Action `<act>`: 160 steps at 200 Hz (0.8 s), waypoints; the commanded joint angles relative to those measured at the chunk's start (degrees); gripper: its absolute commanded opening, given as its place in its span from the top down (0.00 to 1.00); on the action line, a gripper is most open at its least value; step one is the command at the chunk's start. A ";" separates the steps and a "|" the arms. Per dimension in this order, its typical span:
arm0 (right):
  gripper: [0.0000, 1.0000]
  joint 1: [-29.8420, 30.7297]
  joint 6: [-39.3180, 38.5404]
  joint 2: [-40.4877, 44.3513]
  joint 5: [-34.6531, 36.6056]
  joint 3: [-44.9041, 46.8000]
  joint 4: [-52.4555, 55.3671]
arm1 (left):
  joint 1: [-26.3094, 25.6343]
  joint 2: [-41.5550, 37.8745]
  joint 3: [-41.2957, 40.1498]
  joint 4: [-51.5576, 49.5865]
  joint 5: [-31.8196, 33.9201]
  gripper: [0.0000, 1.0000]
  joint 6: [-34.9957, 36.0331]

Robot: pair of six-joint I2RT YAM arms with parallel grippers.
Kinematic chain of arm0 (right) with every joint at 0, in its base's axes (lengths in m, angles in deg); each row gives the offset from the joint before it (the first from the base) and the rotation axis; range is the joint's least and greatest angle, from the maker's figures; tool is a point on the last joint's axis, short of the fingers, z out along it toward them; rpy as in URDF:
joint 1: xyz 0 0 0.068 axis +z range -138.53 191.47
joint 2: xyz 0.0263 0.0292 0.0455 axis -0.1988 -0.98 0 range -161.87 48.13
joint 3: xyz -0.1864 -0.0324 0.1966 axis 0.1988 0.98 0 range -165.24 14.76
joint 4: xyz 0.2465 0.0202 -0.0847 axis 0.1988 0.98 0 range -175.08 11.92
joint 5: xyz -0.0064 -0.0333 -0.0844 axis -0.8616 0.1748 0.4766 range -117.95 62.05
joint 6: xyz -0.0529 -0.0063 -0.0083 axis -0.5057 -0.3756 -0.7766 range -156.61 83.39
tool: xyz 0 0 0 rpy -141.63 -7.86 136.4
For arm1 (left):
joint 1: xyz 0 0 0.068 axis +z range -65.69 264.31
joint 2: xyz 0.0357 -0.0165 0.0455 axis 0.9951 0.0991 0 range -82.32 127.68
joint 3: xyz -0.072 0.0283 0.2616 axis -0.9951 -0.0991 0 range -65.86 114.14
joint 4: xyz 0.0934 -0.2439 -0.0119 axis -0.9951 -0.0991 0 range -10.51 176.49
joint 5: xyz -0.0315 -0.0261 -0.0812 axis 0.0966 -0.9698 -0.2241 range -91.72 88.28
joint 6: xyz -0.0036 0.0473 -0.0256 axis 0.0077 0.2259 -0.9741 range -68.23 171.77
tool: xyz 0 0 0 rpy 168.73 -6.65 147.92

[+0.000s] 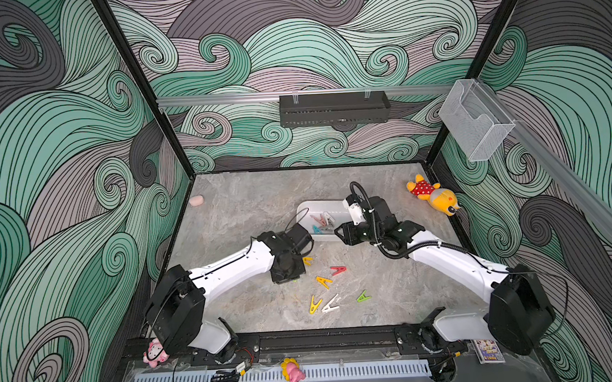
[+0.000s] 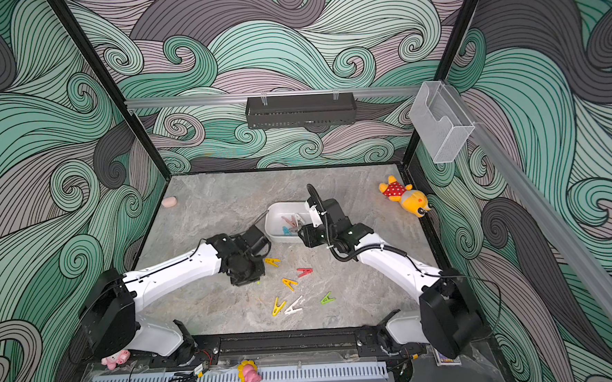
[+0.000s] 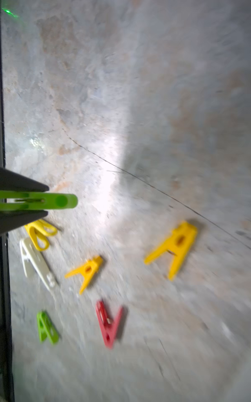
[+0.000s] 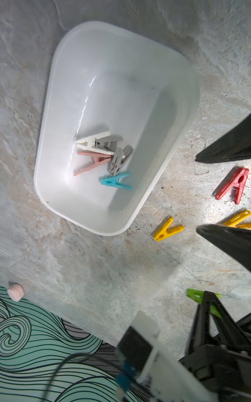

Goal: Put the clothespins into the storage box
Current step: Pick up the clothespin from the center of the board, then place the clothespin in the storage box.

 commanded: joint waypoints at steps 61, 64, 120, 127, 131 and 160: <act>0.51 -0.12 3.45 14.75 6.77 1.26 16.29 | 8.60 25.80 38.45 2.35 -8.62 0.86 20.08; 0.51 -0.07 3.56 15.52 6.97 1.59 16.84 | 8.63 26.97 39.07 3.18 -9.23 0.86 20.07; 0.49 -0.05 7.53 24.60 7.76 6.10 23.96 | 9.03 38.21 47.38 5.20 -10.61 0.86 19.59; 0.49 -0.01 8.35 25.04 7.18 6.51 24.18 | 9.08 38.58 47.36 5.21 -10.67 0.86 19.63; 0.49 0.04 8.71 25.22 6.98 6.85 24.16 | 9.08 38.87 47.27 5.21 -10.69 0.86 19.78; 0.50 0.38 9.09 26.21 7.84 8.21 26.68 | 9.34 40.65 47.10 4.34 -11.35 0.84 21.12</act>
